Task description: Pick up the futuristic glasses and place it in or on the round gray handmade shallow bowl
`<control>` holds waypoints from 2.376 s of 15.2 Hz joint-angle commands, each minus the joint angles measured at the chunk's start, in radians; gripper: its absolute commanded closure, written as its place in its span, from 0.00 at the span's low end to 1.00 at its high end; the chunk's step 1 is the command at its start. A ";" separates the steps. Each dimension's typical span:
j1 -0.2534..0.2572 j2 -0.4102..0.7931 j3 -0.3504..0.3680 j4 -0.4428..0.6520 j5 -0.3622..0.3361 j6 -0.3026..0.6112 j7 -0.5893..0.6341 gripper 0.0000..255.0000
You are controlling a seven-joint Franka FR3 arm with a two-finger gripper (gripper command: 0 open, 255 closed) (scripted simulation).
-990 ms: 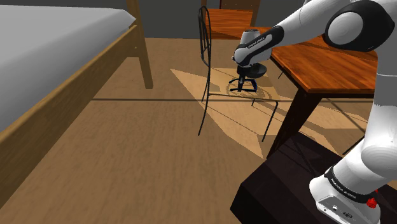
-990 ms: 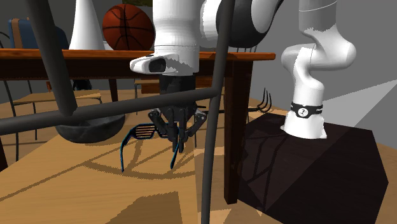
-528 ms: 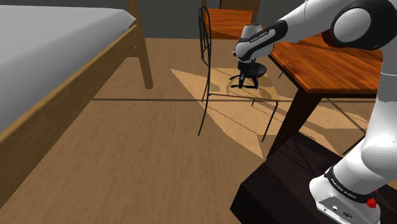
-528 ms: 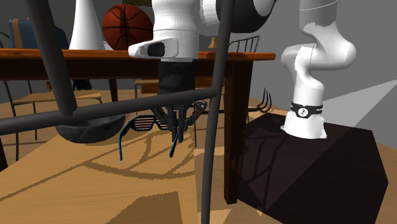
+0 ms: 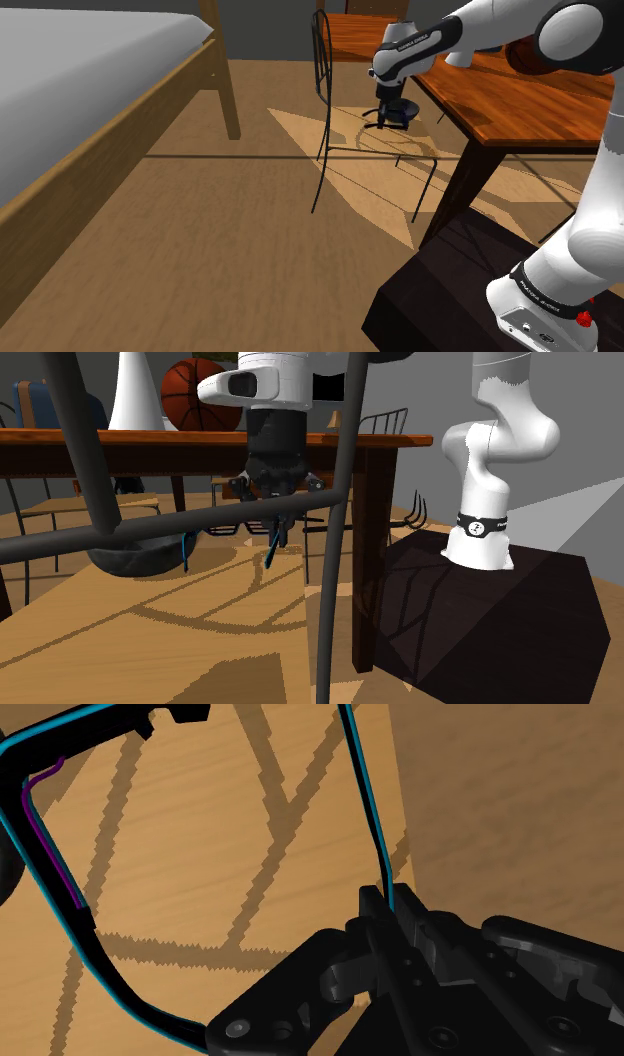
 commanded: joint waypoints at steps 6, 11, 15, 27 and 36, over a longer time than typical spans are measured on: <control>0.003 -0.038 -0.003 0.041 -0.008 -0.079 0.003 1.00; 0.004 -0.060 -0.005 0.079 -0.012 -0.139 0.004 1.00; 0.004 -0.073 -0.006 0.111 -0.014 -0.184 0.004 1.00; -0.172 0.299 -0.096 0.692 0.104 -0.399 -0.227 1.00; -0.088 0.521 -0.430 0.903 0.400 -0.471 -0.354 1.00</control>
